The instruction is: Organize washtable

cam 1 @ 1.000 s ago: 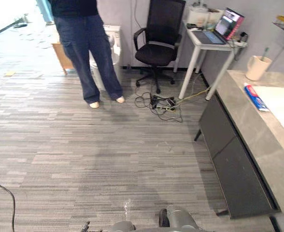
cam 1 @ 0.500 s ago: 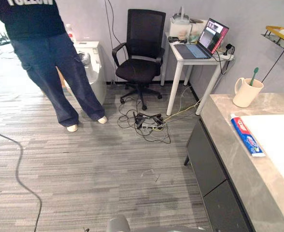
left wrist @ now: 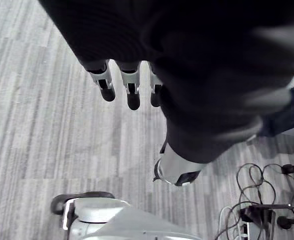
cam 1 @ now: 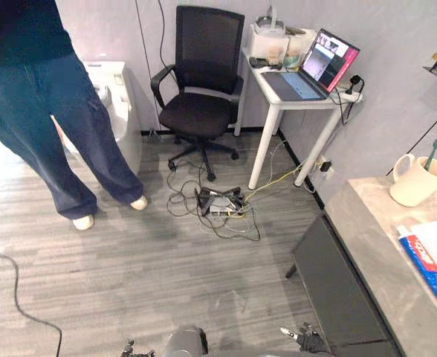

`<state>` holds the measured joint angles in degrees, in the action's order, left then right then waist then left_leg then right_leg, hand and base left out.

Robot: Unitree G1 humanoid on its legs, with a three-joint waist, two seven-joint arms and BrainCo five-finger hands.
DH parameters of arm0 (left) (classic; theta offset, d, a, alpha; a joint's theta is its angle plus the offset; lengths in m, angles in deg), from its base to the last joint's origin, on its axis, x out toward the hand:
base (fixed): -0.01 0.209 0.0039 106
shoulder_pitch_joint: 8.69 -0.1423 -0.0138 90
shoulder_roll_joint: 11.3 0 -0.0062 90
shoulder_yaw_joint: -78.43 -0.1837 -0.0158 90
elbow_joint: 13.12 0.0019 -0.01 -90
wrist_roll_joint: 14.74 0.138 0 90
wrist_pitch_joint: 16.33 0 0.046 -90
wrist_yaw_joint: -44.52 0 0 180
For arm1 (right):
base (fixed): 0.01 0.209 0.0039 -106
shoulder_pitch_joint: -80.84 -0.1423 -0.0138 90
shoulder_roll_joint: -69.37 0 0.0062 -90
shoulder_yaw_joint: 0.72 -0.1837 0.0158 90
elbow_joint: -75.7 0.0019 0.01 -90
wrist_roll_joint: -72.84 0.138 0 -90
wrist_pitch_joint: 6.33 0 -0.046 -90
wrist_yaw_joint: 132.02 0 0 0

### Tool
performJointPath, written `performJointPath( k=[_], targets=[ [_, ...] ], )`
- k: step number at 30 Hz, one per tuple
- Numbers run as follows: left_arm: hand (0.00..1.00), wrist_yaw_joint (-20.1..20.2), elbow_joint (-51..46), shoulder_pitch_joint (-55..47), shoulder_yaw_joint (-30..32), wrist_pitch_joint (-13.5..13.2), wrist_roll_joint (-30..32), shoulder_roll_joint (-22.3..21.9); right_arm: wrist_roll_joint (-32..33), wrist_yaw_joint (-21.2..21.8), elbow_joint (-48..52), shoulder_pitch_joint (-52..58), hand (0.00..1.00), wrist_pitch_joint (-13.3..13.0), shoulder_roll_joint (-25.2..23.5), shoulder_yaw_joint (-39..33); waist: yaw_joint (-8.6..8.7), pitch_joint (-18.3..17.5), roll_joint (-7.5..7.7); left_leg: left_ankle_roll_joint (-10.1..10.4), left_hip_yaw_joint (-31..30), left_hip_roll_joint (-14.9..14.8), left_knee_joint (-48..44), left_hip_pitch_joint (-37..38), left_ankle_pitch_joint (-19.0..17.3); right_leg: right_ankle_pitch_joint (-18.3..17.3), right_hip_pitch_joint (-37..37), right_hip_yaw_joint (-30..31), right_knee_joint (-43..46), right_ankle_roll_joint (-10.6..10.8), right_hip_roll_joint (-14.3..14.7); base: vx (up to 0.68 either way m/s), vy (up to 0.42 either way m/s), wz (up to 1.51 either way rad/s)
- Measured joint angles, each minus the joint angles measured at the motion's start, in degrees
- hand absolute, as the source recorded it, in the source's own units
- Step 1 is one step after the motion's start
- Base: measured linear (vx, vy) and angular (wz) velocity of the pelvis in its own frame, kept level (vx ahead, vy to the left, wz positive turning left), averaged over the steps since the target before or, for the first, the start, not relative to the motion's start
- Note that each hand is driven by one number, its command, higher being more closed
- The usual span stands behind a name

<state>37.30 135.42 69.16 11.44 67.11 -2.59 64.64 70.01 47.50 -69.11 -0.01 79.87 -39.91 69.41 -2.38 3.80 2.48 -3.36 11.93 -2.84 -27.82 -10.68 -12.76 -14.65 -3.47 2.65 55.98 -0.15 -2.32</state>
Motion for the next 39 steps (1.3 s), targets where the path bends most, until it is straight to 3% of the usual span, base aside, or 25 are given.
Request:
performJointPath(
  k=[2, 4, 6, 7, 9, 11, 12, 13, 15, 16, 18, 20, 23, 25, 26, 28, 31, 34, 35, 36, 37, 38, 39],
  targets=[
    [0.0, 0.69, 0.1, 0.14, 0.75, 0.11, -0.01, -0.08, 0.3, 0.72, 0.07, -0.17, 0.0, -0.45, 0.41, -0.51, -0.07, 0.02, 0.0, 1.16, 2.85, -0.49, 2.63, 4.78, -2.11, -1.24, -5.48, -3.47, 2.73, 1.05, -2.11, 0.14, 0.13, -0.82],
    [0.0, 0.92, 0.13, -0.13, 1.73, 0.12, 0.0, -0.35, 0.61, 0.72, 0.05, -0.48, 0.0, -0.76, 0.38, -0.54, 0.45, 0.04, -0.01, 0.99, 4.75, -1.31, 5.48, 8.33, -2.34, -2.81, -8.2, -9.0, -3.82, 1.29, -3.34, 0.07, 0.035, -0.59],
    [0.0, 1.04, 0.04, -0.2, 2.51, 0.11, -0.1, -0.57, 0.48, 0.93, -0.01, -1.02, 0.0, -0.63, 0.7, -0.49, 1.4, -0.03, -0.02, 1.82, 7.76, -3.37, 7.06, 9.73, -2.82, -2.73, -9.39, -18.93, -18.87, 1.85, -5.09, 0.14, -0.045, -0.44],
    [0.0, 1.04, 0.03, -0.22, 2.93, 0.11, -0.22, -0.69, 0.39, 1.06, -0.02, -1.04, 0.0, -0.6, 0.75, -0.48, 1.35, -0.04, -0.01, 2.35, 9.07, -3.88, 7.32, 9.98, -2.95, -2.02, -9.51, -22.04, -22.64, 0.86, -5.73, 0.2, -0.105, -0.63],
    [0.0, 1.03, 0.05, -0.41, 5.07, 0.92, -0.25, -1.39, 0.02, 1.91, -0.01, -1.13, 0.0, -0.15, 0.93, -0.66, 1.3, -0.07, -0.03, 4.71, 12.68, -5.14, 7.87, 11.77, -4.28, 0.69, -9.05, -31.52, -28.95, -3.14, -7.87, 0.24, -0.137, -0.84],
    [0.0, 1.65, 0.09, -0.35, 7.21, 1.19, -0.19, -2.23, -0.44, 1.89, -0.01, -1.24, 0.0, 0.25, 0.97, -1.48, 1.35, -0.19, -0.77, 7.25, 14.32, -7.93, 6.49, 13.68, -6.64, 1.75, -7.31, -32.83, -29.65, -3.4, -6.08, 0.33, -0.167, -0.74],
    [0.0, 2.56, -0.01, -0.57, 9.07, 1.21, -0.15, -3.23, -0.8, 1.9, 0.01, -1.22, 0.0, 0.28, 0.98, -2.93, 1.45, -0.64, -1.53, 8.27, 14.87, -11.58, 0.66, 13.89, -7.88, 1.82, -5.94, -32.84, -30.62, -4.35, -2.96, 0.38, -0.163, -0.58],
    [0.0, 3.01, -0.08, -0.22, 9.99, 1.24, -0.14, -3.52, -1.01, 1.89, -0.03, -1.29, 0.0, 0.3, 0.98, -3.32, 1.34, -0.8, -1.49, 7.97, 13.79, -13.6, -5.37, 12.06, -8.16, 1.1, -5.53, -32.65, -30.73, -5.11, -1.63, 0.36, -0.189, -0.46],
    [0.0, 4.65, -2.57, -0.94, 12.57, 0.96, -0.33, -4.91, -2.77, 1.9, -0.07, -1.18, 0.0, 0.91, 1.01, -3.26, 0.54, -0.29, -2.75, 1.21, 4.84, -18.88, -26.64, 3.14, -1.83, -0.67, -2.4, -29.39, -31.55, -6.9, 2.96, 0.41, -0.19, -1.03],
    [0.0, 4.57, -2.94, -1.36, 12.65, 1.4, -0.37, -5.82, -3.62, 1.85, -0.14, -1.15, 0.0, 1.64, 1.4, -3.15, -0.6, -0.13, -3.34, 1.88, 0.9, -19.07, -33.3, 1.0, -1.9, -1.41, -0.88, -25.31, -31.98, -8.0, 5.5, 0.45, -0.102, -1.8],
    [0.0, 4.36, -2.83, -1.99, 12.3, 1.94, -0.46, -6.2, -4.29, 1.98, -0.94, -1.28, 0.0, 2.28, 1.45, -3.02, -1.9, -0.18, -3.22, 4.56, -2.46, -16.98, -34.31, -0.78, -3.7, -1.78, 0.26, -18.87, -32.76, -8.5, 7.77, 0.41, -0.01, -2.04],
    [0.0, 4.09, -2.76, -1.89, 12.29, 2.22, -0.5, -6.23, -4.48, 1.98, -2.46, -2.58, 0.0, 3.25, 1.72, -2.77, -1.54, -0.27, -2.2, 6.32, -6.05, -13.74, -28.45, -2.81, -5.22, -1.34, 1.57, -12.52, -33.96, -7.82, 9.17, 0.4, 0.056, -1.87],
    [0.0, 2.29, -2.43, -1.48, 12.28, 2.25, -1.36, -6.59, -4.51, 1.73, -2.81, -2.65, 0.0, 2.83, 1.92, -2.67, -1.52, 0.02, -2.75, 7.22, -15.23, -10.73, -14.67, -3.54, -5.75, -0.91, 3.23, -1.39, -34.62, -5.63, 11.04, 0.35, 0.183, -1.88],
    [0.0, 1.06, -2.28, -0.73, 11.86, 2.17, -2.23, -6.64, -4.5, 1.65, -2.83, -2.43, 0.0, 2.44, 1.85, -3.3, -1.42, -0.15, -3.2, 8.09, -20.6, -10.34, -7.56, -2.38, -4.57, -1.42, 3.45, 3.63, -34.47, -3.63, 11.69, 0.31, 0.356, -1.58],
    [0.0, 0.9, -2.12, -0.26, 11.38, 1.83, -3.11, -6.54, -4.38, 1.69, -2.87, -2.27, 0.0, 2.32, 1.51, -4.89, -1.48, -0.38, -4.55, 12.47, -22.49, -10.38, -4.59, -0.77, -5.24, -2.27, 3.31, 7.13, -34.0, -2.12, 12.09, 0.3, 0.433, -1.67],
    [0.0, 0.96, -2.42, 0.85, 10.6, 0.98, -3.49, -4.99, -4.03, 1.72, -2.81, -2.23, 0.0, 2.26, -0.15, -8.09, -0.03, -1.01, -2.18, 11.44, -17.06, -10.13, -3.62, 0.01, -5.94, -0.67, 2.42, 10.72, -35.22, 0.72, 10.12, 0.21, 0.351, -1.21],
    [0.0, 0.94, -1.7, 1.09, 8.91, 1.05, -3.88, -3.81, -2.95, 1.91, -2.61, -2.22, 0.0, 2.32, -1.02, -10.88, 0.47, -1.14, -1.75, 11.3, -10.27, -9.87, -3.21, 1.91, -6.02, 1.09, 1.47, 14.91, -36.01, 3.09, 8.45, 0.07, 0.303, -1.17],
    [0.0, 0.9, -0.52, 1.18, 8.36, 0.99, -4.95, -3.71, -1.08, 1.91, -2.22, -2.33, 0.0, 2.86, -0.57, -10.55, 0.87, -1.09, -2.27, 9.54, -2.13, -9.5, -2.28, 3.75, -6.88, 1.79, -0.97, 21.19, -35.92, 4.03, 7.5, -0.03, 0.208, -1.3],
    [0.0, 0.96, -0.52, 1.2, 7.68, 1.03, -5.45, -3.63, -0.47, 1.86, -2.2, -2.59, 0.0, 3.32, 0.25, -9.14, 0.87, -1.07, -2.65, 9.19, 0.79, -10.44, -2.36, 3.86, -7.07, 2.85, -2.96, 19.28, -35.49, 5.75, 7.3, -0.09, 0.08, -1.14],
    [0.0, 1.01, -0.65, 1.2, 6.84, 1.03, -5.98, -3.47, 0.28, 1.86, -2.16, -2.82, 0.0, 3.78, 0.82, -7.89, 0.56, -0.8, -3.06, 8.42, 3.53, -11.64, -2.37, 4.34, -7.48, 3.16, -4.97, 11.31, -34.71, 5.8, 5.73, -0.14, 0.084, -1.17],
    [0.0, 1.04, -0.63, 1.23, 6.87, 1.03, -7.11, -3.37, 0.6, 1.8, -2.16, -2.76, 0.0, 4.11, 1.15, -6.94, 0.26, -0.76, -2.82, 7.58, 5.54, -12.06, -2.36, 4.79, -7.92, 2.4, -6.04, 2.47, -32.65, 4.63, 2.98, -0.13, -0.002, -0.82],
    [0.0, 1.04, -0.57, 1.23, 6.92, 1.05, -7.69, -3.33, 0.62, 1.8, -2.17, -2.67, 0.0, 4.15, 1.21, -6.65, 0.17, -0.78, -2.69, 7.39, 6.42, -12.25, -2.37, 5.31, -8.06, 1.63, -6.04, -2.55, -30.89, 3.72, 1.05, -0.1, -0.054, -0.55],
    [0.0, 1.02, -0.48, 1.19, 7.16, 1.05, -8.17, -3.45, 1.18, 1.74, -2.15, -2.33, 0.0, 3.97, 1.34, -6.26, 0.03, -0.88, -2.73, 7.22, 8.19, -12.81, -1.81, 6.98, -8.34, -0.5, -5.03, -10.13, -26.32, 1.2, -2.84, -0.05, -0.088, -0.36]
  ],
)
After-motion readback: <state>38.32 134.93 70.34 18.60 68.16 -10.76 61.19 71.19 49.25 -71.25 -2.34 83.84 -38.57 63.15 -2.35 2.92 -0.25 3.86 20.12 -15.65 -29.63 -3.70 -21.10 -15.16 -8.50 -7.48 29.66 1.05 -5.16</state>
